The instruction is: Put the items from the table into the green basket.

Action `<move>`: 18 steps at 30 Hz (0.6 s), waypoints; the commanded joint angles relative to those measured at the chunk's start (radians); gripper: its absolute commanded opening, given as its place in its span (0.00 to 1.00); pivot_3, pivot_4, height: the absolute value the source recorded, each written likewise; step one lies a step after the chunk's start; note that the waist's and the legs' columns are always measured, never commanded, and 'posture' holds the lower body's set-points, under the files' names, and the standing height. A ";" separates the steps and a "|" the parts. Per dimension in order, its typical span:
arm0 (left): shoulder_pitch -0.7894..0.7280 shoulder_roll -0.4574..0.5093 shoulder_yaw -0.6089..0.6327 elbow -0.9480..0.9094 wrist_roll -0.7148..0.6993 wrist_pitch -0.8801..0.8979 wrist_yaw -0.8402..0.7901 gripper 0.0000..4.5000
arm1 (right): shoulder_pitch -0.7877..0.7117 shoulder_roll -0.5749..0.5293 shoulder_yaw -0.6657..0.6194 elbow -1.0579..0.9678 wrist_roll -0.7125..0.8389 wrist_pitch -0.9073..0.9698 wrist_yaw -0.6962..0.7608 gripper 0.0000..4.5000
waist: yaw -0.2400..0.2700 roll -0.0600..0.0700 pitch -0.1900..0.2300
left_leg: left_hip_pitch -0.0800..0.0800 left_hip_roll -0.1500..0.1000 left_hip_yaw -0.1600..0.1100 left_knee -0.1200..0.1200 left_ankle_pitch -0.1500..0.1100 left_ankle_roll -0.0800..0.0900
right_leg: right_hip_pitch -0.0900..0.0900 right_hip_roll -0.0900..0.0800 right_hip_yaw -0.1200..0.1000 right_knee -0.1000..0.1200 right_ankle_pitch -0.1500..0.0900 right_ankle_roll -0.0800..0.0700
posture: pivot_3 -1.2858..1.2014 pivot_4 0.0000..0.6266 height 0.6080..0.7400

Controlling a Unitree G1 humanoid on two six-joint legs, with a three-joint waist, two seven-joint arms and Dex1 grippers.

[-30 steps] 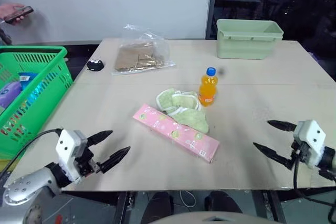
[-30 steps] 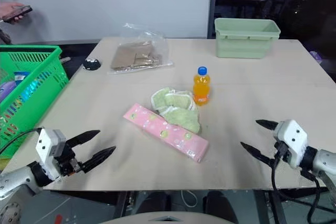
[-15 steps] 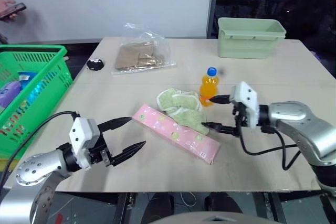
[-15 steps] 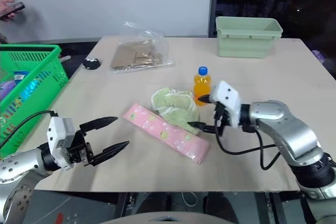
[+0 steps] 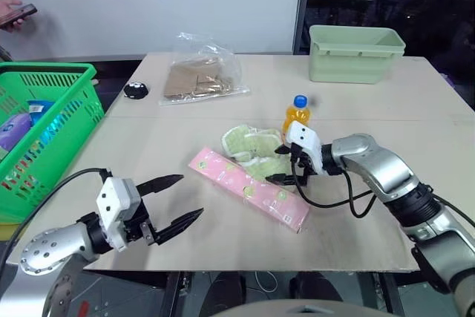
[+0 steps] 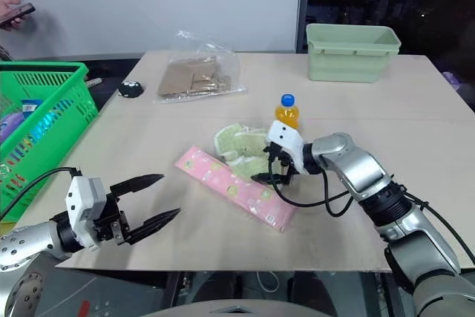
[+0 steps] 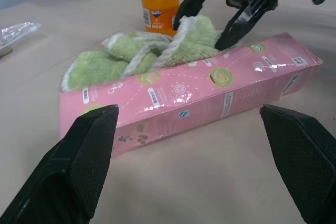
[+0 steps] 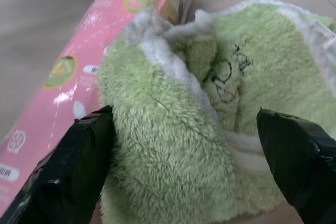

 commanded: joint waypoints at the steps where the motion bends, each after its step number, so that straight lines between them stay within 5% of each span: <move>1: 0.003 -0.001 0.017 -0.021 -0.001 -0.029 0.004 1.00 | -0.034 0.044 0.020 0.098 -0.066 -0.038 -0.019 1.00 | 0.001 0.000 0.000 | 0.000 0.000 0.000 0.000 0.000 0.000 | 0.000 0.000 0.000 0.000 0.000 0.000 | 0.56 0.00 1.00; 2: -0.002 0.001 0.017 -0.018 0.000 -0.032 0.004 1.00 | -0.039 0.054 0.032 0.131 -0.094 -0.058 -0.024 1.00 | 0.004 0.000 0.000 | 0.000 0.000 0.000 0.000 0.000 0.000 | 0.000 0.000 0.000 0.000 0.000 0.000 | 0.56 0.00 1.00; 12: -0.016 0.001 0.012 0.005 0.002 -0.047 0.000 1.00 | -0.006 0.052 -0.038 0.080 -0.110 -0.130 0.007 0.01 | 0.019 0.000 0.000 | 0.000 0.000 0.000 0.000 0.000 0.000 | 0.000 0.000 0.000 0.000 0.000 0.000 | 0.55 0.00 1.00; 18: -0.034 -0.002 0.006 0.026 -0.002 -0.058 0.001 1.00 | 0.021 0.037 -0.215 -0.165 0.080 -0.129 0.088 0.01 | 0.018 0.001 0.001 | -0.001 0.000 0.000 0.000 0.000 0.000 | 0.000 0.000 -0.001 0.000 0.001 0.003 | 0.55 0.00 1.00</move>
